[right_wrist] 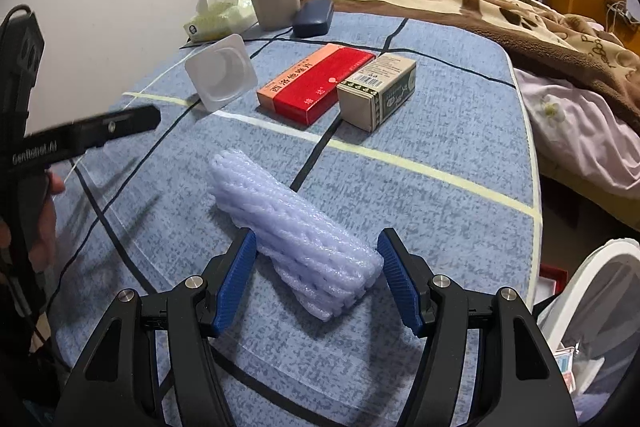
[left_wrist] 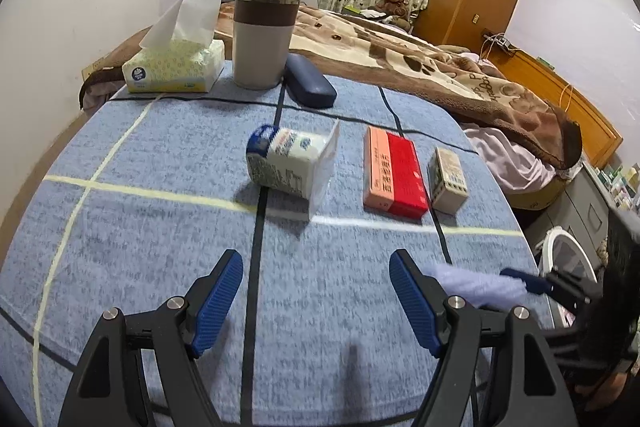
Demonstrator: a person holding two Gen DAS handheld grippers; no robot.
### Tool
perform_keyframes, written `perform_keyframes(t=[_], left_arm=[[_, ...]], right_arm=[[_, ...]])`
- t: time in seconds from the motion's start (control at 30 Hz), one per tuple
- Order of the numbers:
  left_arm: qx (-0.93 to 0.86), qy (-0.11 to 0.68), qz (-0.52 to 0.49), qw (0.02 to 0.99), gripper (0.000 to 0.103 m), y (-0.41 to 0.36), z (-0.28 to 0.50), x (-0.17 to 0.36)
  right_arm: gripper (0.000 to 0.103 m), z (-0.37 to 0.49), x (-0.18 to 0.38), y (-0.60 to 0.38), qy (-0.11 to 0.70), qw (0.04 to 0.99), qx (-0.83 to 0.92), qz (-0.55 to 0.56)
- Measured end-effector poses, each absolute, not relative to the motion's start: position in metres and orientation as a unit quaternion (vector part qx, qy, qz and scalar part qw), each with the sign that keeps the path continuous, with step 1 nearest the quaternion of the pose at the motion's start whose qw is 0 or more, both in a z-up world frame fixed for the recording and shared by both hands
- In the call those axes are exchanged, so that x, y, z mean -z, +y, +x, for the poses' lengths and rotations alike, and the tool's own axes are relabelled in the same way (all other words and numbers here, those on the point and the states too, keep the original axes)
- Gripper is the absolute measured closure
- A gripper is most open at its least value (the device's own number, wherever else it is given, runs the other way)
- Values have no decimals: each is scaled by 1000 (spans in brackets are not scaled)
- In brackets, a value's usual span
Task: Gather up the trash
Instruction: 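Grasp the purple foam sleeve with the right tool while the left tool grasps the white yogurt cup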
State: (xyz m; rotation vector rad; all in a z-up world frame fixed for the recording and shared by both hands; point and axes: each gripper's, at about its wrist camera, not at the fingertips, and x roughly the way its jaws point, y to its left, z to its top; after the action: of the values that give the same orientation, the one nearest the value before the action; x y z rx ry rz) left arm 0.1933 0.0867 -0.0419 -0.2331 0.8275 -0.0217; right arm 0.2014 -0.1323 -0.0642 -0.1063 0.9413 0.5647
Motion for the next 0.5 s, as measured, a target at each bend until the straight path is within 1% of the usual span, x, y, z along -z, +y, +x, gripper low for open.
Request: perform_keyframes(t=[0.03, 0.07, 0.1, 0.13, 0.2, 0.27, 0.37, 0.5], left_arm=[[5, 401, -114, 909, 27, 88, 197, 42], [2, 401, -114, 909, 27, 89, 199, 43], [1, 401, -116, 908, 27, 91, 203, 44], [-1, 401, -117, 908, 27, 93, 206, 44], [-4, 401, -115, 909, 27, 95, 212, 44], [-4, 398, -113, 910, 27, 98, 217, 44], [-2, 394, -111, 912, 27, 105, 228, 44], [9, 395, -107, 912, 27, 109, 245, 48]], right_arm=[[46, 202, 64, -133, 446, 852, -268, -48], [56, 201, 64, -133, 445, 853, -267, -47], [60, 201, 64, -134, 444, 855, -264, -46], [61, 200, 63, -136, 442, 857, -262, -43], [68, 201, 61, -138, 438, 860, -259, -35], [70, 203, 59, -142, 434, 863, -256, -25], [75, 202, 57, -144, 429, 866, -256, -17], [77, 203, 57, -144, 427, 868, -254, -14]])
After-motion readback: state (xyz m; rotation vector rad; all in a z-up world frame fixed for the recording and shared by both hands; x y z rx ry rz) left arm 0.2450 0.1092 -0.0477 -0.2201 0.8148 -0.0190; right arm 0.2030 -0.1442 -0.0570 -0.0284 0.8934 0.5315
